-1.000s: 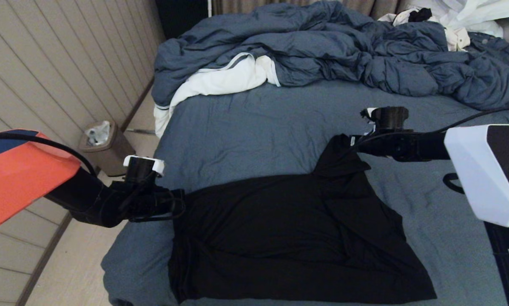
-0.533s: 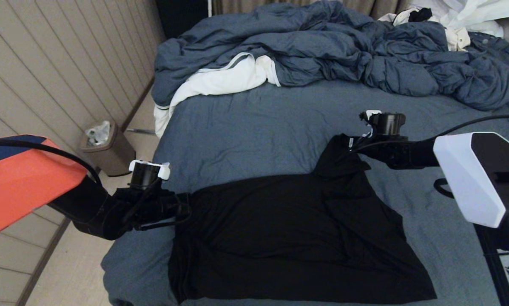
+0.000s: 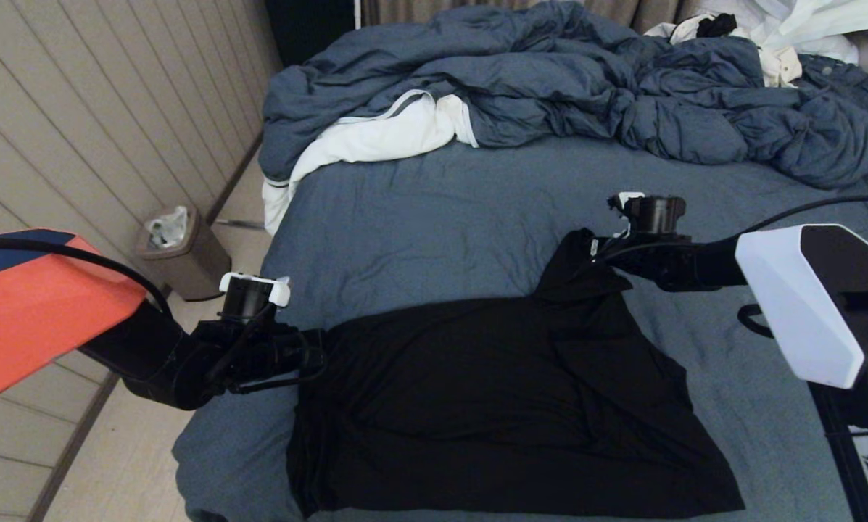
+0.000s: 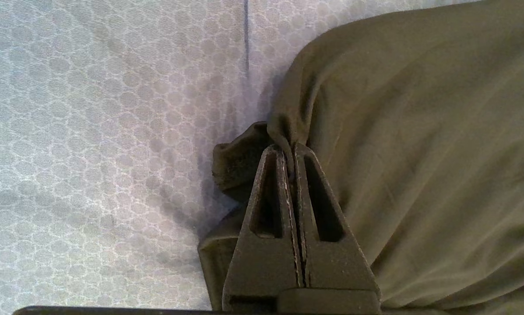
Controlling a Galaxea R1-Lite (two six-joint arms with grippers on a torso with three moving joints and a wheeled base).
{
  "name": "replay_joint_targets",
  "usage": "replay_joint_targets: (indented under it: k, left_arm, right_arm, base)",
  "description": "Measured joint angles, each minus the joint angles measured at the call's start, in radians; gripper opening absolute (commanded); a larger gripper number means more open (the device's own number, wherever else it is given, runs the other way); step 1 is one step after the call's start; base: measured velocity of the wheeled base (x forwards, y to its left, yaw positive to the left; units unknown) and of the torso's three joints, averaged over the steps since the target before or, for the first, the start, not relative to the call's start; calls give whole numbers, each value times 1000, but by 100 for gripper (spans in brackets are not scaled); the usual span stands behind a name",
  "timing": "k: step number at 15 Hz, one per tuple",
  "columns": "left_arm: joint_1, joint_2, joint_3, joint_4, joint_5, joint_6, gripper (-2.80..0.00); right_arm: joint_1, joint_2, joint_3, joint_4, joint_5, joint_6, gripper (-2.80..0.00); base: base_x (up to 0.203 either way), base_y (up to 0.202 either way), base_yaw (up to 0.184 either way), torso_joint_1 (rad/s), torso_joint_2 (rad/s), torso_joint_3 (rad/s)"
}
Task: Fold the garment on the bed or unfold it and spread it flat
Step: Fold the black T-shirt
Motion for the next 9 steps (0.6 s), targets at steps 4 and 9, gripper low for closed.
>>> replay_joint_targets:
  k: [4,9]
  left_arm:
    - [0,1,0,0,0,0,-280]
    - [0,6,-2,-1,0,-1,-280]
  right_arm:
    - [19,10,-10,6,3,0,0]
    - [40,44,-42,5,7,-3,-280]
  base:
    - [0,0,0,0,0,0]
    - [0,0,0,0,0,0]
